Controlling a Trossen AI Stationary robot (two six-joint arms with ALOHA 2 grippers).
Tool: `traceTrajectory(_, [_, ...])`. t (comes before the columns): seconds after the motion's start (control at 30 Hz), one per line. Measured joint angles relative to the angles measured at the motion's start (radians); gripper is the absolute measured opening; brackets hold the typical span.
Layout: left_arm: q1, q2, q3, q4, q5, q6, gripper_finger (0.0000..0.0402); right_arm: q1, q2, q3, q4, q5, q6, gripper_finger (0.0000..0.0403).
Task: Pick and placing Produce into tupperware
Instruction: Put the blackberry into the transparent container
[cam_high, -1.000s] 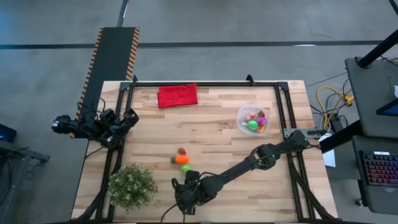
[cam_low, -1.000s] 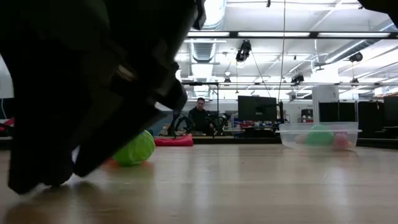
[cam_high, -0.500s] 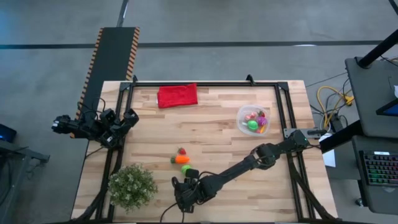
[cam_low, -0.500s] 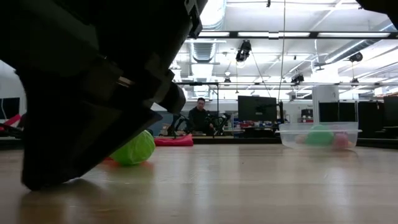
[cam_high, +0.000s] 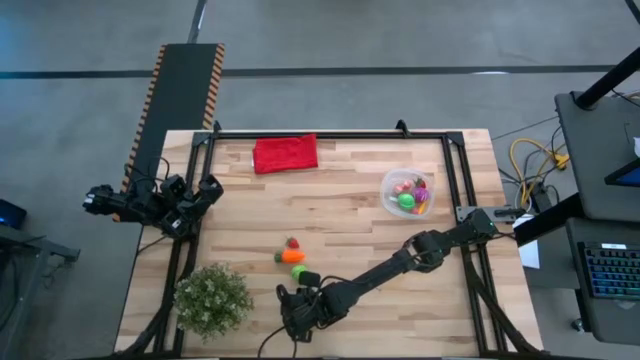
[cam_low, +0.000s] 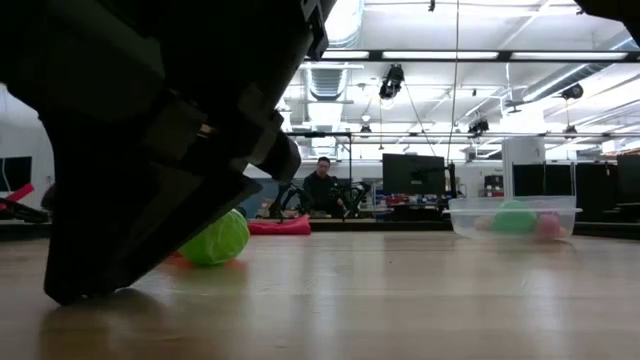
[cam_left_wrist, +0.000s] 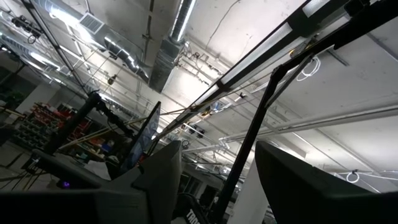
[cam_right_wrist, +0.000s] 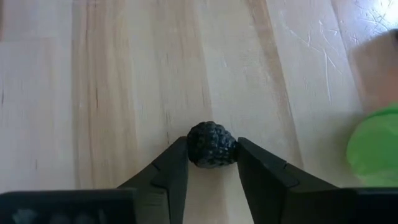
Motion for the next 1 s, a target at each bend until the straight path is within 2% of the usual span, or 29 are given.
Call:
traceTrajectory(0.2, [0.000, 0.000, 0.000, 0.000, 0.000, 0.000, 0.0192, -0.003, -0.038, 0.016, -0.036, 0.000, 0.015, 0.0115])
traceTrajectory(0.43, [0.000, 0.000, 0.000, 0.000, 0.000, 0.000, 0.0192, -0.009, -0.122, 0.066, -0.308, -0.002, 0.121, 0.0112])
traceTrajectory(0.6, [0.000, 0.000, 0.000, 0.000, 0.000, 0.000, 0.0192, -0.010, -0.235, 0.089, -0.568, 0.010, 0.297, 0.0112])
traceTrajectory(0.77, [0.000, 0.001, 0.000, -0.007, 0.000, 0.000, 0.0192, -0.038, -0.356, 0.087, -0.834, 0.022, 0.555, 0.0115])
traceTrajectory(0.93, [0.000, 0.006, 0.000, -0.019, 0.000, 0.000, 0.0192, -0.124, -0.509, -0.001, -0.822, -0.002, 0.656, 0.0125])
traceTrajectory(1.0, [0.000, 0.008, -0.001, -0.026, 0.000, 0.000, 0.0192, -0.171, -0.587, -0.091, -0.816, -0.018, 0.666, 0.0126])
